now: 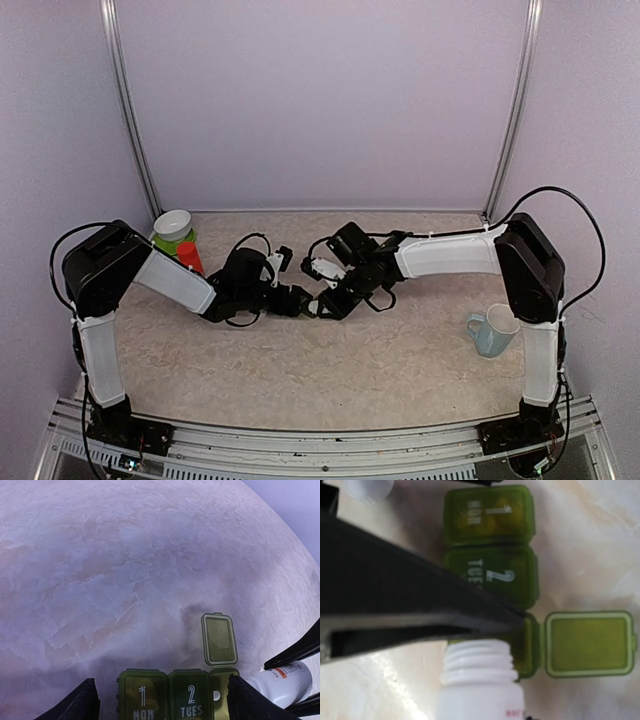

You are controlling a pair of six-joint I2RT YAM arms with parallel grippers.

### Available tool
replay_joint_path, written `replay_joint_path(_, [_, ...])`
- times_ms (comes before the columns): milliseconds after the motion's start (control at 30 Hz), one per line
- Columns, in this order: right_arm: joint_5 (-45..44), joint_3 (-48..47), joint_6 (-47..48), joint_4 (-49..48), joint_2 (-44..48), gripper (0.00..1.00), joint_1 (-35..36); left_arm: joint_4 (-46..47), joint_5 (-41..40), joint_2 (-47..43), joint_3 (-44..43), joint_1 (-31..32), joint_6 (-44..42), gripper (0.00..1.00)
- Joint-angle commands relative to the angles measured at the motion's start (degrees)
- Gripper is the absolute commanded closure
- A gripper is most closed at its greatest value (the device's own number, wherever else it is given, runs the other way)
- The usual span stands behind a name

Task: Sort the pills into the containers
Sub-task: Pour the pill into the compartment of the pill container.

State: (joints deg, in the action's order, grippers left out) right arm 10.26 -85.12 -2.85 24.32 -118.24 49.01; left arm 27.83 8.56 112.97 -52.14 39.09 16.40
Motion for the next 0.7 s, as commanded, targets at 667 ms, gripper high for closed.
replay_joint_path(667, [0.07,-6.51,-0.4,7.33,-2.08,0.93,0.45,-0.13,0.2,1.2,-1.63,0.46,-0.93,0.14])
